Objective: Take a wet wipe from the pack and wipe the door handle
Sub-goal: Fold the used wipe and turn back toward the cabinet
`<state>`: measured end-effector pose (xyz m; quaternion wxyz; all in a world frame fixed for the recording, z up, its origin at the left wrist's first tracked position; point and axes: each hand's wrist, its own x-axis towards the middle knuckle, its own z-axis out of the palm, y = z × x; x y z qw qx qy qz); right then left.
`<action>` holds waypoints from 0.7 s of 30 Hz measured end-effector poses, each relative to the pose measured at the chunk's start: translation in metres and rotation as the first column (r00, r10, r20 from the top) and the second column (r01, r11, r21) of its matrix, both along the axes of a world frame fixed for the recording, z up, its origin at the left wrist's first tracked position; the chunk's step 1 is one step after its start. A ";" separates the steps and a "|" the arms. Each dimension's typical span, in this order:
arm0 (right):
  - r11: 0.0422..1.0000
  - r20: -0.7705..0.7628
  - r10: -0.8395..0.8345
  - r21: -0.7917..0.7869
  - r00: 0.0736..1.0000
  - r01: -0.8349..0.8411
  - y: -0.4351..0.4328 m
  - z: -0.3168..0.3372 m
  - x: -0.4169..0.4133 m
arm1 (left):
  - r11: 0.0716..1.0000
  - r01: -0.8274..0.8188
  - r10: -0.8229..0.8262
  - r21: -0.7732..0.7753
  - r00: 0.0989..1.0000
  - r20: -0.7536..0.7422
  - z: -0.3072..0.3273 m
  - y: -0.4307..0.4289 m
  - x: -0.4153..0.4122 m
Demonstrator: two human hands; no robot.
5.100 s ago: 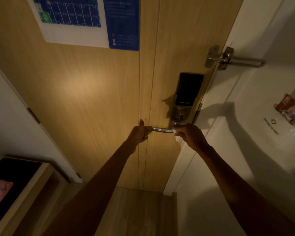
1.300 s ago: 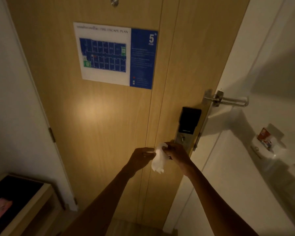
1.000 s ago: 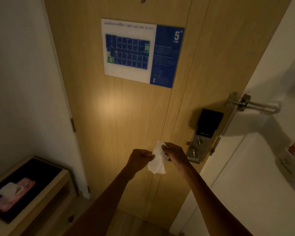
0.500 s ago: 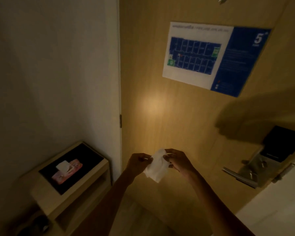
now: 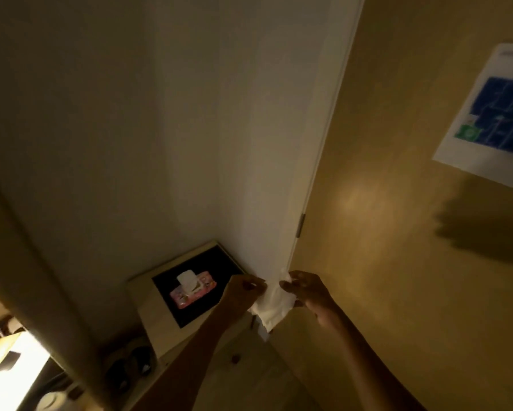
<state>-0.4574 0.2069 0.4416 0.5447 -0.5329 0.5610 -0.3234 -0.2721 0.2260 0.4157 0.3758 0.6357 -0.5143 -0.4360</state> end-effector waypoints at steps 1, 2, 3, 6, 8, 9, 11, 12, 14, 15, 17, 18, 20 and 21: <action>1.000 -0.007 0.027 0.005 1.000 -0.027 -0.004 -0.004 0.011 | 1.000 0.007 -0.007 0.000 1.000 0.014 -0.006 -0.002 0.011; 0.999 -0.017 0.046 0.014 0.999 -0.046 -0.008 -0.009 0.021 | 1.000 0.011 -0.011 0.000 0.999 0.031 -0.012 -0.004 0.021; 0.998 -0.029 0.059 0.029 0.998 -0.058 -0.012 -0.013 0.030 | 1.000 0.009 -0.009 0.007 0.999 0.036 -0.017 -0.005 0.030; 0.993 -0.064 0.096 0.073 0.993 -0.091 -0.026 -0.022 0.053 | 1.000 0.010 -0.011 0.027 0.999 0.051 -0.025 -0.012 0.050; 0.989 -0.067 0.120 0.096 0.990 -0.114 -0.039 -0.026 0.063 | 0.999 -0.008 0.005 0.048 0.998 0.061 -0.032 -0.023 0.061; 0.987 -0.067 0.134 0.104 0.989 -0.126 -0.046 -0.028 0.067 | 0.998 -0.016 0.012 0.057 0.998 0.067 -0.034 -0.029 0.065; 0.982 -0.070 0.150 0.125 0.986 -0.141 -0.064 -0.036 0.075 | 0.996 -0.037 0.031 0.081 0.997 0.075 -0.040 -0.043 0.073; 0.980 -0.073 0.160 0.130 0.984 -0.150 -0.075 -0.041 0.079 | 0.995 -0.045 0.038 0.089 0.996 0.074 -0.044 -0.050 0.077; 0.974 -0.074 0.191 0.138 0.979 -0.180 -0.101 -0.053 0.085 | 0.991 -0.066 0.060 0.120 0.997 0.054 -0.054 -0.068 0.084; 0.969 -0.067 0.214 0.142 0.975 -0.203 -0.114 -0.061 0.089 | 0.987 -0.079 0.074 0.137 0.996 0.045 -0.058 -0.076 0.087; 0.958 -0.065 0.255 0.153 0.965 -0.243 -0.142 -0.078 0.095 | 0.974 -0.126 0.125 0.191 0.992 0.018 -0.071 -0.093 0.094; 0.952 -0.071 0.274 0.163 0.959 -0.260 -0.155 -0.086 0.099 | 0.962 -0.157 0.163 0.223 0.987 -0.005 -0.077 -0.101 0.096; 0.936 -0.100 0.323 0.180 0.941 -0.302 -0.182 -0.103 0.107 | 0.943 -0.206 0.218 0.260 0.976 -0.019 -0.089 -0.116 0.100; 0.926 -0.123 0.354 0.185 0.927 -0.329 -0.195 -0.110 0.112 | 0.938 -0.219 0.232 0.268 0.973 -0.015 -0.096 -0.125 0.101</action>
